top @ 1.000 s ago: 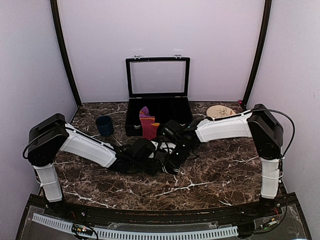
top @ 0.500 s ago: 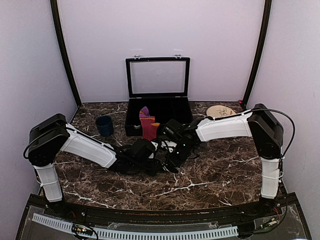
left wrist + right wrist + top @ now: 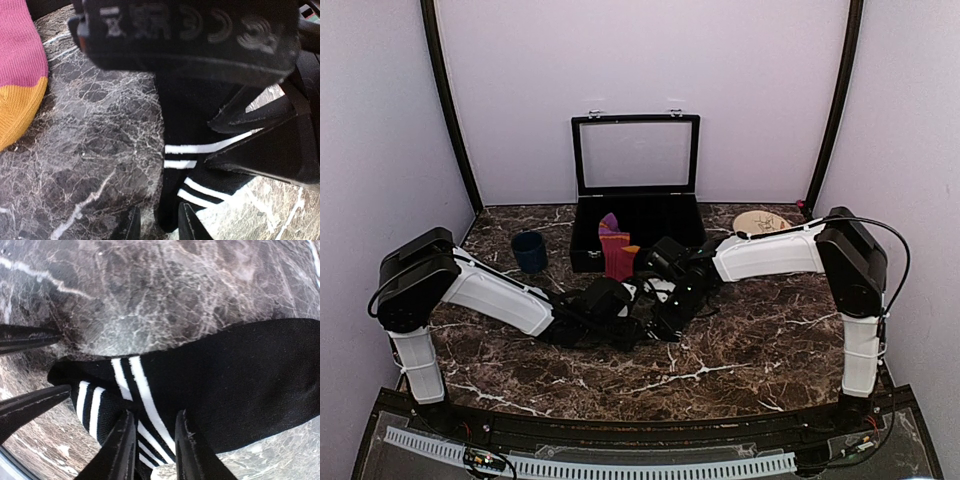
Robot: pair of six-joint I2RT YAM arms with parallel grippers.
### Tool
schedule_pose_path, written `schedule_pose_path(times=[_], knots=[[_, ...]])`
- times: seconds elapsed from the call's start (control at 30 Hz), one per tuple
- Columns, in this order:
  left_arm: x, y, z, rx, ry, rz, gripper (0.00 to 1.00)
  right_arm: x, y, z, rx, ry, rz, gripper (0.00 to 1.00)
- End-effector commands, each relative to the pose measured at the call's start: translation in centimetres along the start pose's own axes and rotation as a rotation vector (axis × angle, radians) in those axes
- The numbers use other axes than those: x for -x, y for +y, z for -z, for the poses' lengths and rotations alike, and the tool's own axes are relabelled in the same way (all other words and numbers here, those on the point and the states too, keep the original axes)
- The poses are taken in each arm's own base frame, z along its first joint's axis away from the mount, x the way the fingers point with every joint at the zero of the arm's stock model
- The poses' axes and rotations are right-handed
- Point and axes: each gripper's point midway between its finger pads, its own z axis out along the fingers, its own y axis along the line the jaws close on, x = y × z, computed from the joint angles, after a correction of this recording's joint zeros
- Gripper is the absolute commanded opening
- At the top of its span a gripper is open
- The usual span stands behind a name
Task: Roll the socks
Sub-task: Roll the sock at the center of the board.
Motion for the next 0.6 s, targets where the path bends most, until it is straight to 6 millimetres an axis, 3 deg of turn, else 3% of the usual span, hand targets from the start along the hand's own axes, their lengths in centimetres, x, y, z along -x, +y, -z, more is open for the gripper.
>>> schedule_pose_path(times=[0.0, 0.17, 0.57], knots=[[-3.26, 0.14, -0.76, 0.000, 0.113, -0.022, 0.27, -0.72, -1.34, -0.55, -0.041, 0.013, -0.033, 0.30], [-3.25, 0.04, -0.93, -0.002, 0.115, -0.023, 0.26, -1.00, -1.45, -0.45, -0.041, 0.012, -0.041, 0.35], [-3.10, 0.33, -1.04, 0.014, 0.107, -0.020, 0.24, -1.22, -1.55, 0.15, -0.044, -0.004, -0.070, 0.35]])
